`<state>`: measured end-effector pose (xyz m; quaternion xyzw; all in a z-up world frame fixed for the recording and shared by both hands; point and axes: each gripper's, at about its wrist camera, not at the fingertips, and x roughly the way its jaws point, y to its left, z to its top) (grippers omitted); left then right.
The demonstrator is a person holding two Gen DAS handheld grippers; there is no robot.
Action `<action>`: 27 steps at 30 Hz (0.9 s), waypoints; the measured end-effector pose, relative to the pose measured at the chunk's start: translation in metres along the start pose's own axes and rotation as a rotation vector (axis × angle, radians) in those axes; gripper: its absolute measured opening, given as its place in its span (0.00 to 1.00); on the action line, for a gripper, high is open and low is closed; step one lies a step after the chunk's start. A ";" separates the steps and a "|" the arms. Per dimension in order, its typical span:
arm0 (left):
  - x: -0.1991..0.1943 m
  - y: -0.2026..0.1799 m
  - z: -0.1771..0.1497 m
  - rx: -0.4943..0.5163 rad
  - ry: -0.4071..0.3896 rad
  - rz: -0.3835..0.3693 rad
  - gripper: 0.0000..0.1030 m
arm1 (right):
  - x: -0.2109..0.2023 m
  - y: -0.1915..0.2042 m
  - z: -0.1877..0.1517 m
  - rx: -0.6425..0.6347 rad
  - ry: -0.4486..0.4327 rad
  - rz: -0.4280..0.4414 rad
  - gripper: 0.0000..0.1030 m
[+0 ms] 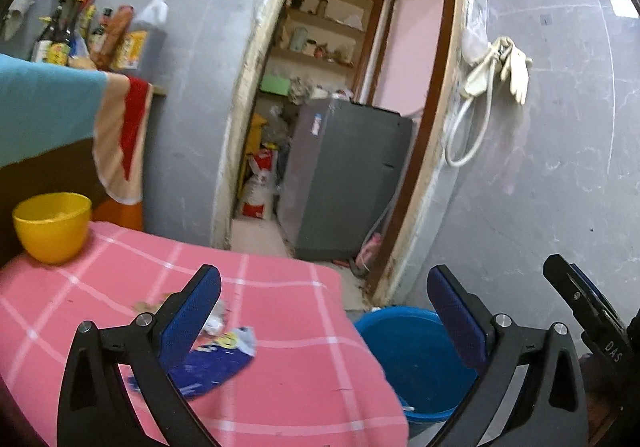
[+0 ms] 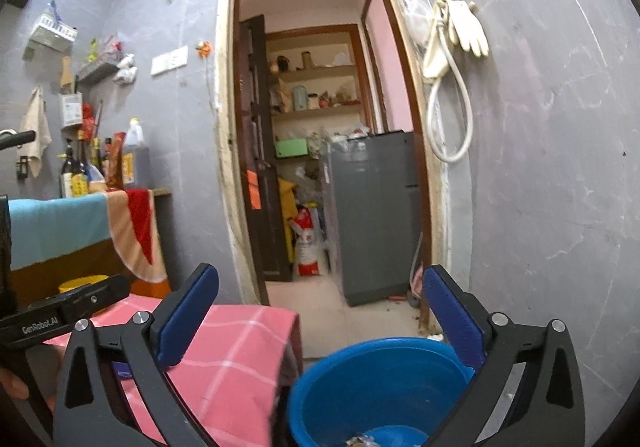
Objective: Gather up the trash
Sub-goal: 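Bring both tools back over the table toward the remaining trash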
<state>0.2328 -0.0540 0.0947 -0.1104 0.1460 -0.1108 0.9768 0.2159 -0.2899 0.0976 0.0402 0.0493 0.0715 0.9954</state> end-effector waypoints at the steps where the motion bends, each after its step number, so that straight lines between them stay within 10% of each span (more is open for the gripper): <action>1: -0.005 0.002 0.002 0.000 -0.009 0.007 0.98 | -0.001 0.004 0.000 -0.003 -0.005 0.007 1.00; 16: -0.068 0.064 0.011 0.057 -0.125 0.146 0.98 | -0.012 0.079 -0.003 -0.047 -0.114 0.130 1.00; 27: -0.064 0.112 -0.011 0.099 -0.053 0.255 0.98 | 0.026 0.121 -0.023 -0.104 -0.008 0.191 1.00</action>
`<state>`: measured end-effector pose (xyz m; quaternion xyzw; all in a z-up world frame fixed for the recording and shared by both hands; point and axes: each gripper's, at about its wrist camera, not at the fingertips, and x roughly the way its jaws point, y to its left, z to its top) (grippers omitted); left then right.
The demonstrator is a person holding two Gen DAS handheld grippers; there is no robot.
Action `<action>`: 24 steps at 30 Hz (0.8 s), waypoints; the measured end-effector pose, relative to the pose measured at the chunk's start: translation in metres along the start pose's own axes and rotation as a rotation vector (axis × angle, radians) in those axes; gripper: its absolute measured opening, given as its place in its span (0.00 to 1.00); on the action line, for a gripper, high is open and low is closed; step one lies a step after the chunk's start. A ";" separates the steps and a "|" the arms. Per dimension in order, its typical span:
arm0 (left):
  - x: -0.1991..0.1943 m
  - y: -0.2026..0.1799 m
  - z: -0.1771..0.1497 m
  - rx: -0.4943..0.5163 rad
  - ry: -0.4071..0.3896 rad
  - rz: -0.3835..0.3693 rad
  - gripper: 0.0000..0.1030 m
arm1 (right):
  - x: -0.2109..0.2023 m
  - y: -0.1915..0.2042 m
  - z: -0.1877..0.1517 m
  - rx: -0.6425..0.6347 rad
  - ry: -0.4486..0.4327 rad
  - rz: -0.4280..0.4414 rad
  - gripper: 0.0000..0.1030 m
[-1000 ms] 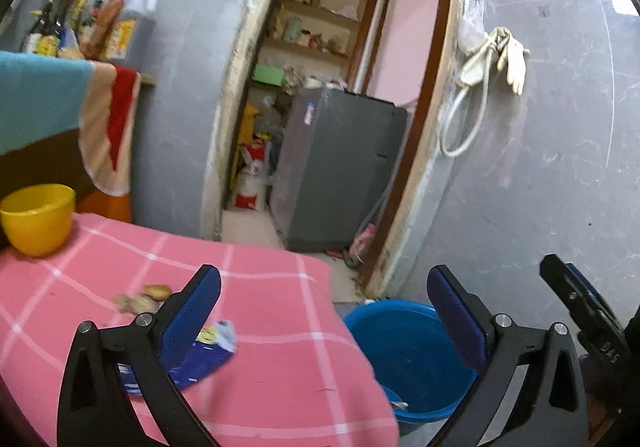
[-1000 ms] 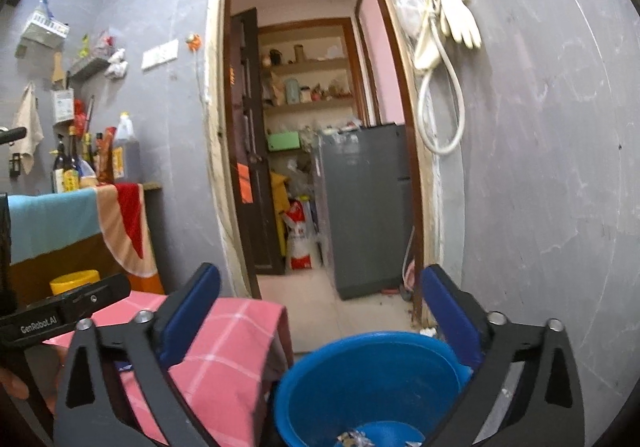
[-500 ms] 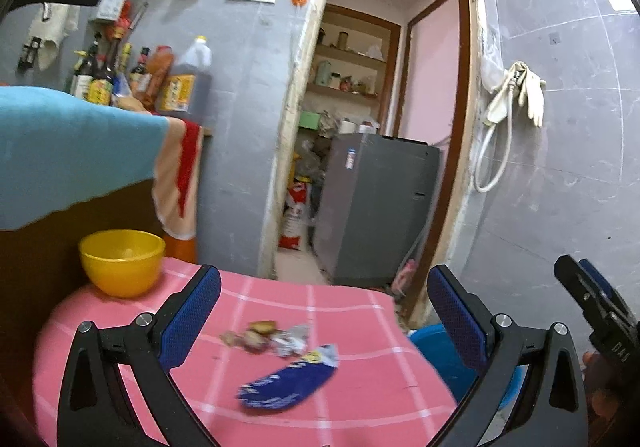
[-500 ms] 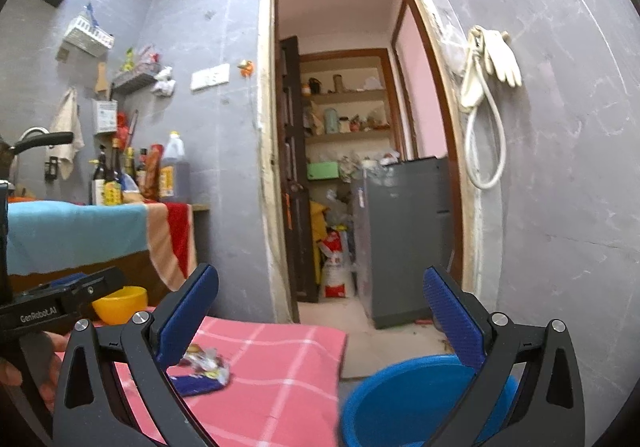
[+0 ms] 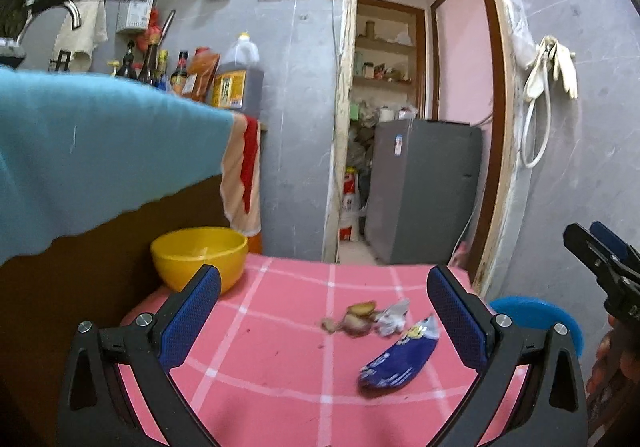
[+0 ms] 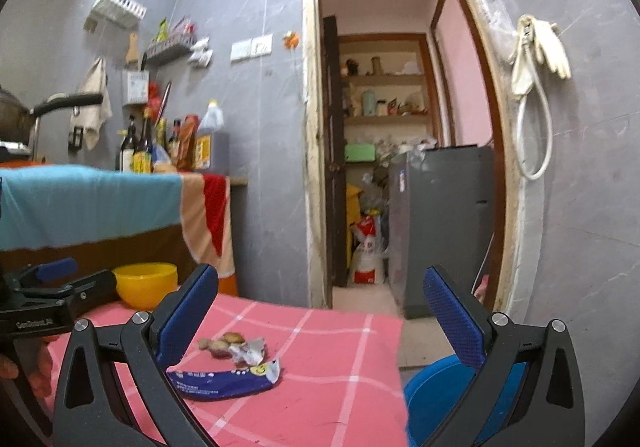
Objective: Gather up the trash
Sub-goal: 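Bring both tools back over the table toward the remaining trash, then grasp the brown shell with the left tool while the right tool grasps the white crumpled foil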
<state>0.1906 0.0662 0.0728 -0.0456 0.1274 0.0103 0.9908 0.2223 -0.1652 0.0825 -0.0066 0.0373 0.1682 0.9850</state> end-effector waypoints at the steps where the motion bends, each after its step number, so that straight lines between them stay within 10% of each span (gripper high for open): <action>1: 0.003 0.003 -0.003 -0.006 0.013 0.000 0.98 | 0.006 0.002 -0.002 -0.003 0.017 0.008 1.00; 16: 0.068 0.028 -0.025 -0.045 0.313 -0.021 0.96 | 0.079 0.017 -0.035 -0.038 0.309 0.109 1.00; 24: 0.100 0.030 -0.033 -0.064 0.440 -0.073 0.70 | 0.124 0.037 -0.049 -0.087 0.537 0.184 0.94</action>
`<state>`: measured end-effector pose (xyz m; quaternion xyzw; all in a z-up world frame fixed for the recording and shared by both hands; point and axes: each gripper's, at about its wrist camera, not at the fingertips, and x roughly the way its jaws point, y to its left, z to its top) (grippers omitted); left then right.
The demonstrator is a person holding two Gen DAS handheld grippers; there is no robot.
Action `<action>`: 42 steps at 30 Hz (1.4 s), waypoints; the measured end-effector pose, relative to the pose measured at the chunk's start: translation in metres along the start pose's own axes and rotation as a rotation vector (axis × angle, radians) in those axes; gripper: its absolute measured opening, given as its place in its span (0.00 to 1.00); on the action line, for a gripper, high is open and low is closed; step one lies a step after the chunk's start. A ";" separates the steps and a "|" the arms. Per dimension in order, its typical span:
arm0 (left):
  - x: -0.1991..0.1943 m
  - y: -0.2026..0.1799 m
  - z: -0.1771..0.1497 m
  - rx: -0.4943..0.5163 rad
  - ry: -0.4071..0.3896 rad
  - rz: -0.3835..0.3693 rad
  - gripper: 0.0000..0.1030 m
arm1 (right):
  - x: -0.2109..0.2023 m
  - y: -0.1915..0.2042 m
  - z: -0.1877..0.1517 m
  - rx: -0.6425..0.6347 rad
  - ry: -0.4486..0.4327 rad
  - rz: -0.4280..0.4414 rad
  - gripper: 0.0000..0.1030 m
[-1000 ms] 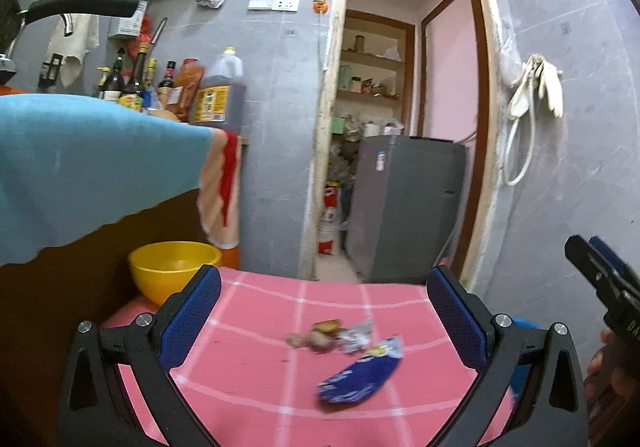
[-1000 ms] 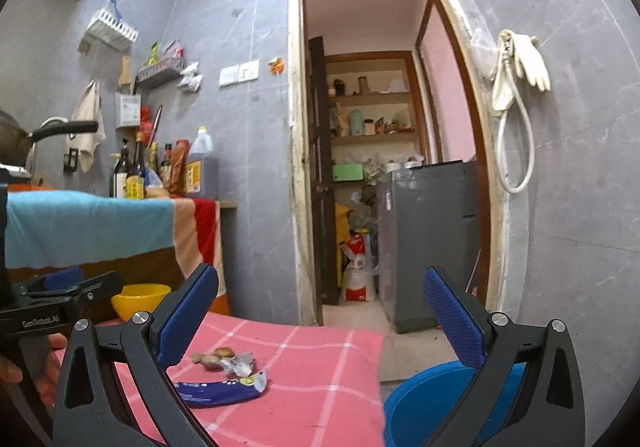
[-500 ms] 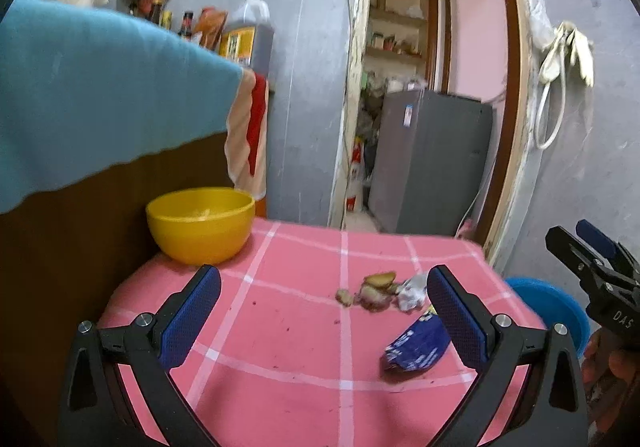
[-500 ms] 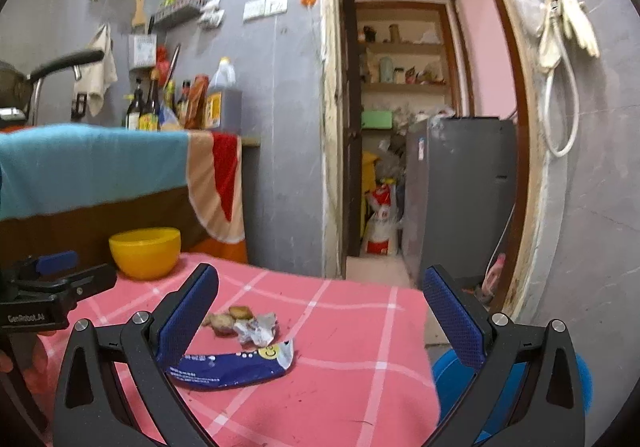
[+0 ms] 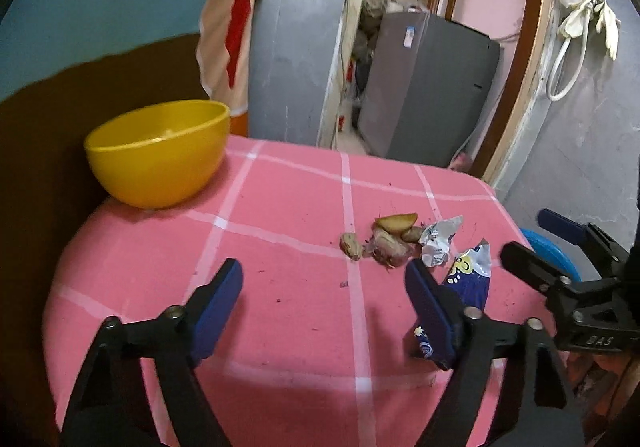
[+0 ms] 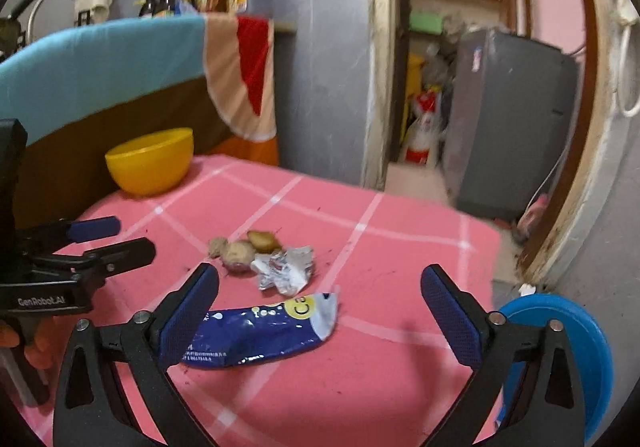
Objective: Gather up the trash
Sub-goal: 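Grasp the brown shell with the left tool while the right tool grasps the white crumpled foil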
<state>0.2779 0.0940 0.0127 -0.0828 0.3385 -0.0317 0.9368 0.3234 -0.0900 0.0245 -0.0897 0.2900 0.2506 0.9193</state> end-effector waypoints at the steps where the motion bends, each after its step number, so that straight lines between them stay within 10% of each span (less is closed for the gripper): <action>1: 0.004 0.000 0.001 0.007 0.015 -0.006 0.69 | 0.006 0.001 0.002 -0.007 0.021 0.008 0.90; 19: 0.047 -0.007 0.010 0.050 0.169 -0.034 0.48 | 0.067 -0.002 0.009 0.026 0.274 0.177 0.36; 34: 0.069 -0.003 0.025 0.020 0.192 -0.051 0.13 | 0.072 -0.005 0.006 0.055 0.289 0.184 0.24; 42: 0.067 -0.004 0.025 0.002 0.174 -0.002 0.11 | 0.069 -0.006 0.005 0.068 0.268 0.172 0.18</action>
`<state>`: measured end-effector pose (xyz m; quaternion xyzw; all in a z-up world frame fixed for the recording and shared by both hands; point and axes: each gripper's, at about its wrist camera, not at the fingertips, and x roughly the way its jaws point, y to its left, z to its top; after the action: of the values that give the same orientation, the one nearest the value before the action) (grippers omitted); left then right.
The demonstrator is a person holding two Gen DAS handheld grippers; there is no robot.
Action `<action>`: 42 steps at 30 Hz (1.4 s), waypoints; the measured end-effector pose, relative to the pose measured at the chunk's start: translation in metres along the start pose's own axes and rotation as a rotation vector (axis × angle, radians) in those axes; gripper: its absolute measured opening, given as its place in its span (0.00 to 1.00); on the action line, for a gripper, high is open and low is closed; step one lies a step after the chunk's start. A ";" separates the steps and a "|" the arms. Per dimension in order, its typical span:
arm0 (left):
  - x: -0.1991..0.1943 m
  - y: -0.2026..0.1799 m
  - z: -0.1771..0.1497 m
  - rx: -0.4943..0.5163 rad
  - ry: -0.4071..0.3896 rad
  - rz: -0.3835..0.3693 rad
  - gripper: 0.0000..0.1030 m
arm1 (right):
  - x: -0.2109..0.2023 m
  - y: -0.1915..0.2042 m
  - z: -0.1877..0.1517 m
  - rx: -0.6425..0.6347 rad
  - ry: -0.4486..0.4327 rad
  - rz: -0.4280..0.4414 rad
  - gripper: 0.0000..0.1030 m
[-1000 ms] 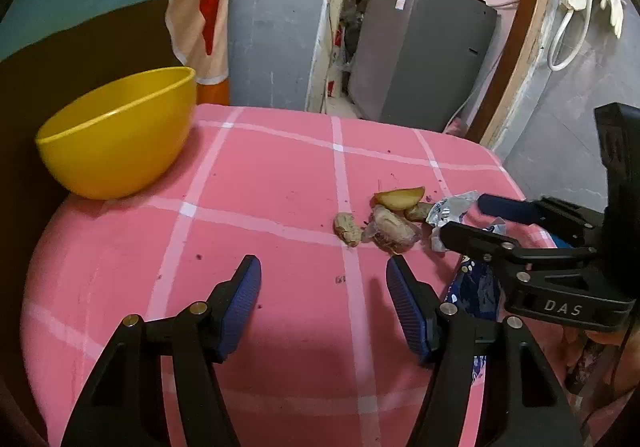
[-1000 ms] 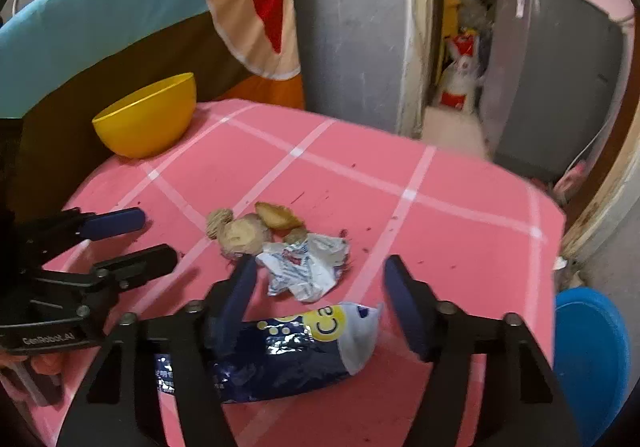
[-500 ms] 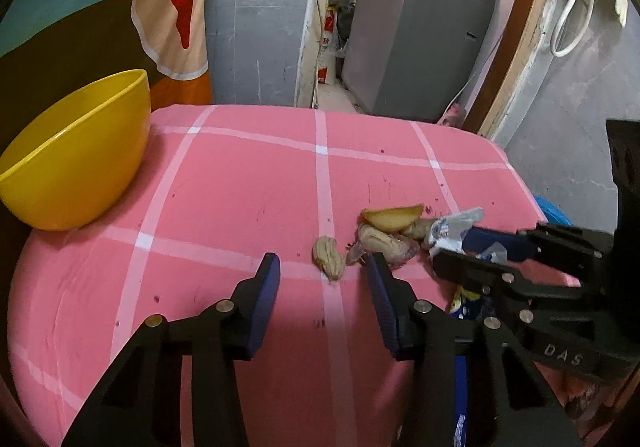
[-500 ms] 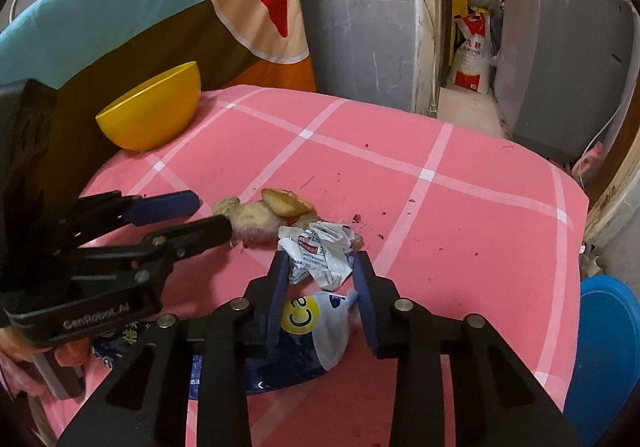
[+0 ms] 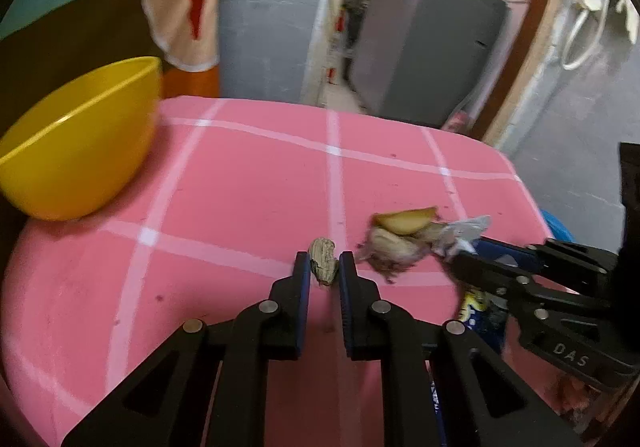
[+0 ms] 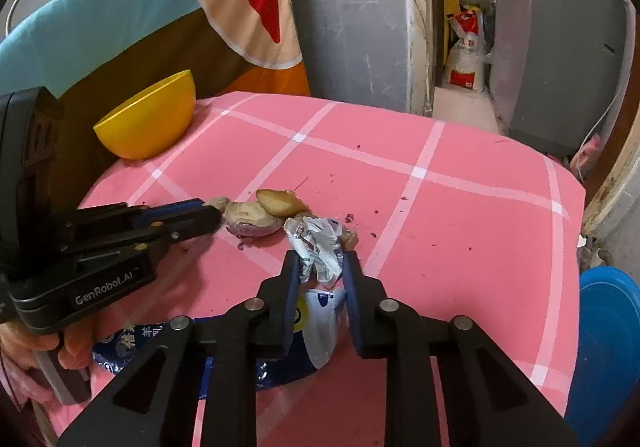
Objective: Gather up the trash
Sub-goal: 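Grasp the brown shell with the left tool while the right tool grasps the white crumpled foil, then carry the brown shell and white foil with both tools over the blue bucket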
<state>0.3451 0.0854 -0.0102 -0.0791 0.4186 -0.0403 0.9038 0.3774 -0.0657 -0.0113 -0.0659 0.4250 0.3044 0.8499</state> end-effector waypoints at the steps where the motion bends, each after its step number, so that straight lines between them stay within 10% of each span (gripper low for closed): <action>1: -0.002 0.001 -0.001 -0.012 -0.008 0.010 0.11 | -0.001 0.001 0.000 -0.003 -0.005 -0.005 0.17; 11: -0.039 0.005 -0.021 -0.077 -0.147 0.004 0.11 | -0.019 0.005 -0.006 -0.009 -0.110 -0.031 0.13; 19: -0.078 -0.020 -0.028 -0.034 -0.317 -0.026 0.11 | -0.074 0.013 -0.028 -0.035 -0.374 -0.055 0.13; 42: -0.128 -0.163 -0.028 0.154 -0.622 -0.199 0.11 | -0.213 -0.053 -0.093 0.017 -0.736 -0.327 0.13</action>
<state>0.2394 -0.0598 0.0967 -0.0597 0.1086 -0.1337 0.9832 0.2478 -0.2414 0.0844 -0.0123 0.0785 0.1650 0.9831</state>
